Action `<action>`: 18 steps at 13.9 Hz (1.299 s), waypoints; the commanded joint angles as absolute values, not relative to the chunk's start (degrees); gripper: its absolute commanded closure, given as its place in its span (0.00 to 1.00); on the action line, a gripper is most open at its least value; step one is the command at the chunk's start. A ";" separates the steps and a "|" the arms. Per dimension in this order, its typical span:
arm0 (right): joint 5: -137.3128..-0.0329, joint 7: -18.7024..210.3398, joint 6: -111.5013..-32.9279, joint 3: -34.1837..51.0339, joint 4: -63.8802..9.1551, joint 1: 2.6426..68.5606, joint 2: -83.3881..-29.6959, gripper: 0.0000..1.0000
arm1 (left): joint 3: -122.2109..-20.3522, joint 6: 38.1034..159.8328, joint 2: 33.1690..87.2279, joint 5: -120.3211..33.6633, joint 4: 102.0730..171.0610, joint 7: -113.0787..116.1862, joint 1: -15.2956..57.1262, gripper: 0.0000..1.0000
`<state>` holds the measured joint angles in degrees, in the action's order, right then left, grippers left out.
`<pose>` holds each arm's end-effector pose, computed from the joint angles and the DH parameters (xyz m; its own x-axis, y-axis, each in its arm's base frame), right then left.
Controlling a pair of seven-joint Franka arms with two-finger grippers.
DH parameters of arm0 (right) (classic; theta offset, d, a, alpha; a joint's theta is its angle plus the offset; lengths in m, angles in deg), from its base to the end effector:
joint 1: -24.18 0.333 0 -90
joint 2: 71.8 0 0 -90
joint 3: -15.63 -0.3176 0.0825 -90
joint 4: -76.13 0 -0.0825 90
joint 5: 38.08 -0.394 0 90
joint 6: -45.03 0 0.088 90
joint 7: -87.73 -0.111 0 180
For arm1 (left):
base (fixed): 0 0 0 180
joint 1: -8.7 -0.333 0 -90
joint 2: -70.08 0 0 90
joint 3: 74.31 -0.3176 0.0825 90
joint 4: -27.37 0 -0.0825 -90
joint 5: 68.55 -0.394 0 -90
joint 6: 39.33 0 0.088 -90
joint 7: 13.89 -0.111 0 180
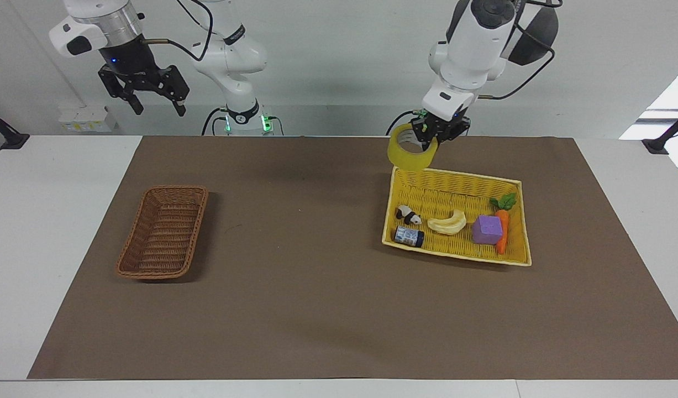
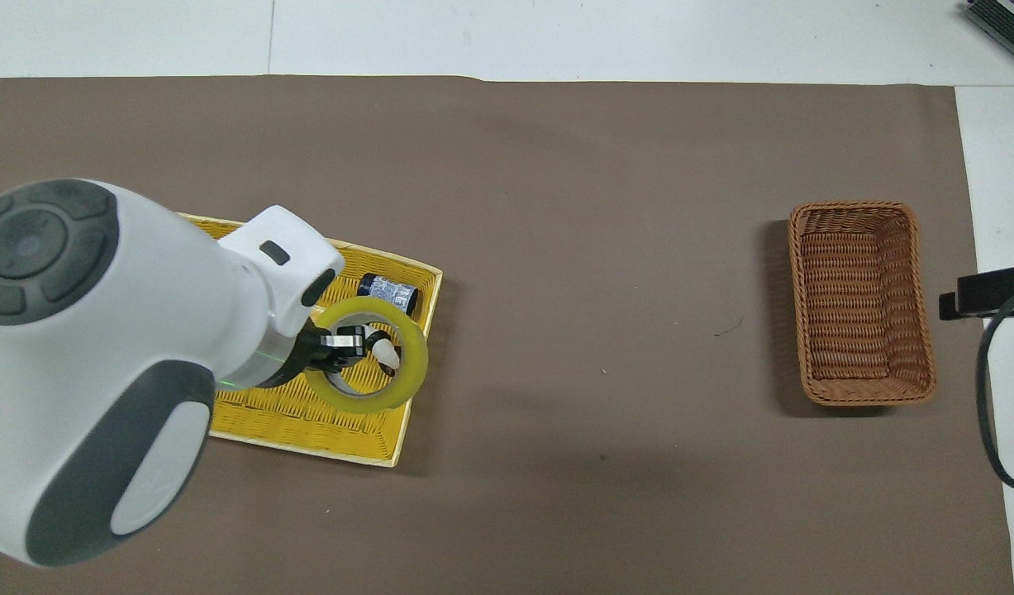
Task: Move tape to another basket
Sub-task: 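Grasp the tape roll rim with the left gripper and lift it, then carry the tape toward the basket while the right gripper reaches toward it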
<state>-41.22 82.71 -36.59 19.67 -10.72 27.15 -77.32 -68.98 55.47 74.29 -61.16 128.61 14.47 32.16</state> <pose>0.5172 -0.0052 0.6876 0.9952 -0.0977 -0.0003 -0.0975 -0.9934 -0.0611 0.4695 -0.2749 0.5757 0.9957 0.0021 -0.0925 0.0102 -0.9961 0.0875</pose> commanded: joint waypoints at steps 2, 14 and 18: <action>-47.30 83.51 -46.43 18.88 -17.64 29.70 -76.98 0.00 | -69.48 59.01 73.69 -48.55 125.99 16.59 34.19 1.00; -75.51 81.84 -45.85 19.05 -22.75 33.41 -77.24 0.00 | -64.91 87.47 69.13 -35.16 130.02 20.91 41.12 1.00; -78.33 81.31 -46.63 19.05 -25.99 33.58 -77.68 0.00 | -64.56 93.12 67.62 -32.43 129.15 20.92 42.27 1.00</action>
